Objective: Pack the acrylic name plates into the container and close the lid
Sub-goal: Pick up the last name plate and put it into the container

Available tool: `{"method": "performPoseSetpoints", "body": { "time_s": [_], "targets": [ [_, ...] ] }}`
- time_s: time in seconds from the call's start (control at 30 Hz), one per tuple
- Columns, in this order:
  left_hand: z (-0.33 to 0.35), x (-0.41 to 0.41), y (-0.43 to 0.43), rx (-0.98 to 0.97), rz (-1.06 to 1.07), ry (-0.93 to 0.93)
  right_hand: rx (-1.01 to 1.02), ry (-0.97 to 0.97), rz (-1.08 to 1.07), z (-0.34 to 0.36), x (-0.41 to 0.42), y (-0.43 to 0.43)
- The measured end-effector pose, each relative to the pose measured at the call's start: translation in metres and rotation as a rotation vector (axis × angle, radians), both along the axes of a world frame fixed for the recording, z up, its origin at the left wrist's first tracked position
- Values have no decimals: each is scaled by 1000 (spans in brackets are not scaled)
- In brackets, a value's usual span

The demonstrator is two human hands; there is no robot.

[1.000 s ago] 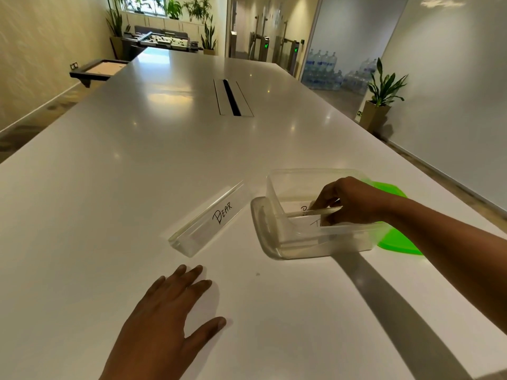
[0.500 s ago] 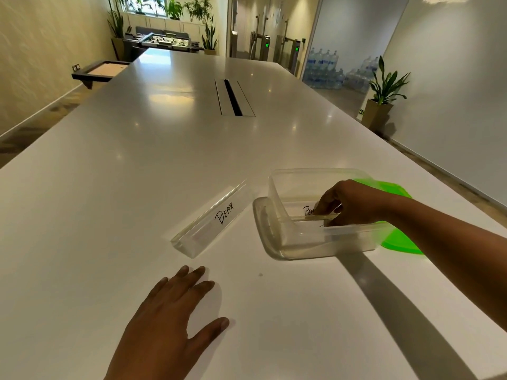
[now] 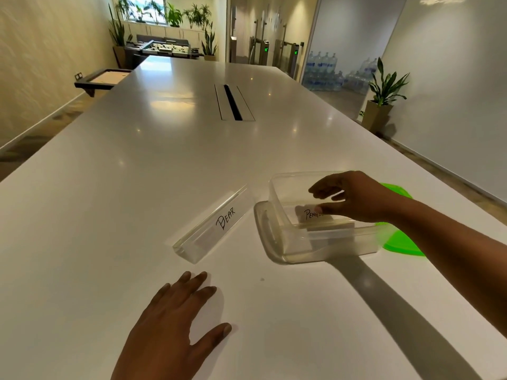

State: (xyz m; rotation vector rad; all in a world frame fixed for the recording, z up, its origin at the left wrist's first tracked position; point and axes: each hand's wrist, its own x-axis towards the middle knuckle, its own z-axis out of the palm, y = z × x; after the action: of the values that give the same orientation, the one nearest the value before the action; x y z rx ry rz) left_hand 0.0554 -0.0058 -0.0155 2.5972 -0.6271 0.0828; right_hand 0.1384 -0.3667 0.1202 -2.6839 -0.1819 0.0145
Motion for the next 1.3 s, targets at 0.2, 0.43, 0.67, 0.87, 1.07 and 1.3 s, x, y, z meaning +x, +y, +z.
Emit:
{"method": "performPoseSetpoints", "body": {
  "time_s": [0.2, 0.43, 0.67, 0.87, 1.07, 1.3],
  "targets": [
    [6, 2, -1, 6, 5, 4, 183, -506, 13, 9, -60, 56],
    [7, -4, 0, -17, 40, 57, 331, -404, 145, -52, -105, 117],
    [7, -7, 4, -10, 59, 46, 117, -185, 29, -110, -115, 137],
    [2, -14, 1, 69, -10, -25, -23, -135, 18, -121, -114, 143],
    [-2, -13, 2, 39, -34, -65, -22, -141, -18, -120, -115, 145],
    [1, -8, 6, -53, -65, 36, 30, -147, -53, -120, -114, 148]
  ]
}}
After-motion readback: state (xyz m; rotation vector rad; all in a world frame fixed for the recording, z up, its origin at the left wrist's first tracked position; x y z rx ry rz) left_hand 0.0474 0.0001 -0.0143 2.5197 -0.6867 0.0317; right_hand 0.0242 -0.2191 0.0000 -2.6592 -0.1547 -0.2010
